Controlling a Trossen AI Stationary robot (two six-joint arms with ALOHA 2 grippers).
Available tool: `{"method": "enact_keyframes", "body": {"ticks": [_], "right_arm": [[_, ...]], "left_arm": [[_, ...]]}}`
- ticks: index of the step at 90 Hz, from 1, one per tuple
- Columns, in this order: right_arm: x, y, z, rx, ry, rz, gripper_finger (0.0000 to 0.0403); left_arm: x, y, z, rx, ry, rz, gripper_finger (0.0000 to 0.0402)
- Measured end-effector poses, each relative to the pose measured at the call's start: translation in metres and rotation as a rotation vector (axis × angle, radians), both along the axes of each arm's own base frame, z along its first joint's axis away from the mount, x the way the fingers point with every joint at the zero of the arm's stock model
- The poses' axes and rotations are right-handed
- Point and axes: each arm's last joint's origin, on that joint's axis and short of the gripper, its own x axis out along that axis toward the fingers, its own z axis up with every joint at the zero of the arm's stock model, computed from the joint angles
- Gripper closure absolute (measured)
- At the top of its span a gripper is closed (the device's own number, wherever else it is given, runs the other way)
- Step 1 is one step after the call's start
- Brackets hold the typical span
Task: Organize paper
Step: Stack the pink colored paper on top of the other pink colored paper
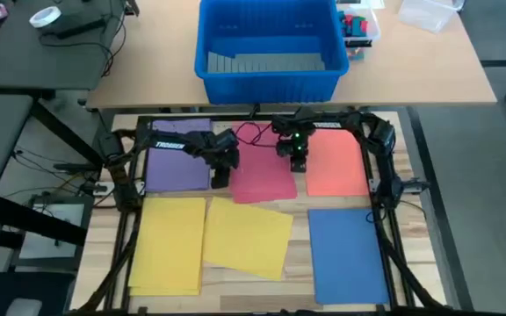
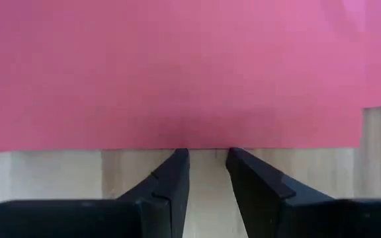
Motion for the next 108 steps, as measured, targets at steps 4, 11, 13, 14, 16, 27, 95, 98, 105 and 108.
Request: {"method": "enact_keyframes", "body": {"ticks": [4,11,13,14,16,27,95,98,105,108], "right_arm": [[0.000,0.000,0.000,-0.002,-0.005,-0.001,0.0403],[0.001,-0.001,0.000,0.001,-0.016,-0.002,0.0403],[0.001,-0.001,0.000,0.001,-0.017,-0.002,0.0403],[0.001,-0.001,0.000,0.000,-0.018,-0.002,0.0403],[0.002,-0.001,0.000,-0.001,-0.020,-0.002,0.0403],[0.002,-0.001,-0.001,0.000,-0.030,-0.002,0.0403],[-0.015,-0.012,0.059,-0.044,-0.094,-0.359,0.0403],[-0.014,-0.011,0.059,-0.045,-0.098,-0.351,0.0403],[-0.011,-0.009,0.059,-0.047,-0.110,-0.352,0.0403],[-0.009,-0.008,0.059,-0.048,-0.115,-0.355,0.0403]], "left_arm": [[0.002,-0.002,0.000,0.007,-0.012,-0.013,0.0308],[0.005,-0.005,0.000,0.014,-0.029,-0.029,0.0308],[0.006,-0.006,0.000,0.015,-0.034,-0.032,0.0308],[0.006,-0.006,0.001,0.015,-0.037,-0.034,0.0308],[0.007,-0.007,0.001,0.015,-0.043,-0.039,0.0308],[0.011,-0.013,0.001,0.017,-0.057,-0.058,0.0308],[-0.001,0.009,0.059,0.088,0.221,0.132,0.0308],[-0.005,0.014,0.065,0.089,0.199,0.168,0.0308],[-0.015,0.022,0.082,0.096,0.139,0.242,0.0308],[-0.021,0.025,0.088,0.102,0.109,0.271,0.0308]]}}
